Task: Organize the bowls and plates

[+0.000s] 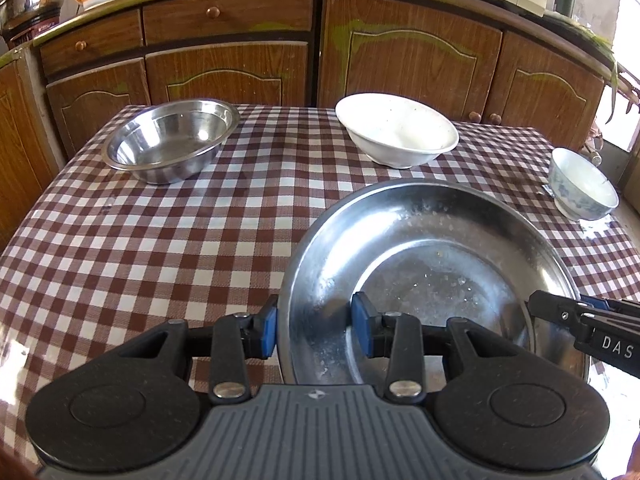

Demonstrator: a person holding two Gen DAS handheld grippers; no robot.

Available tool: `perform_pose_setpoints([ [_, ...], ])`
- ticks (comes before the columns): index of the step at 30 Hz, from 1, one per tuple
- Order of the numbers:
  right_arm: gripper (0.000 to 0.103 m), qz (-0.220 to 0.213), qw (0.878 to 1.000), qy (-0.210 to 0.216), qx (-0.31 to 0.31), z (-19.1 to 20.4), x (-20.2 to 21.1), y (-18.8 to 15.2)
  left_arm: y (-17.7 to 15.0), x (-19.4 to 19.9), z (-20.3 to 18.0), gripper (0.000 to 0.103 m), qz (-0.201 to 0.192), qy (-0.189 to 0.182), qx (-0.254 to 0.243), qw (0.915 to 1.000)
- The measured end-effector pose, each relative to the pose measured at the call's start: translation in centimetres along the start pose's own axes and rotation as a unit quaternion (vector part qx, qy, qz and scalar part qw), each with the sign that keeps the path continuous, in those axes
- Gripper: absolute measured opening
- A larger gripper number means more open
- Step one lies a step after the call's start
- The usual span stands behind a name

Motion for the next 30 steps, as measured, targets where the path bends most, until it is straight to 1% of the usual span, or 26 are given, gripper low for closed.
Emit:
perform_pose_setpoints([
  [15,0.033,0.008,1.000,-0.008,-0.001,-0.9,-2.9,0.6,0.5,-2.7,-0.3,0.038,0.012,0.005,0.003,0.9999],
  [23,0.033,0.011,1.000,-0.011,0.002,-1.1,-3.8,0.7,0.5,-3.3,-0.4,0.038,0.014,0.008,-0.002,0.9999],
  [30,0.033,0.014,1.000,-0.012,0.005,-1.0,-4.0,0.6,0.5,-3.8,-0.2,0.039,0.017,0.011,0.004,0.9998],
])
Point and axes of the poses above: each gripper's, at about its wrist camera, not at the fingertips, and x roughly against the way its jaws point, z to its left, y to its top, the point moved 7 cm from there along -x, roughly the way its jaws point, and after that the axes turned 1 degree about -y, right-handed, at the moved point
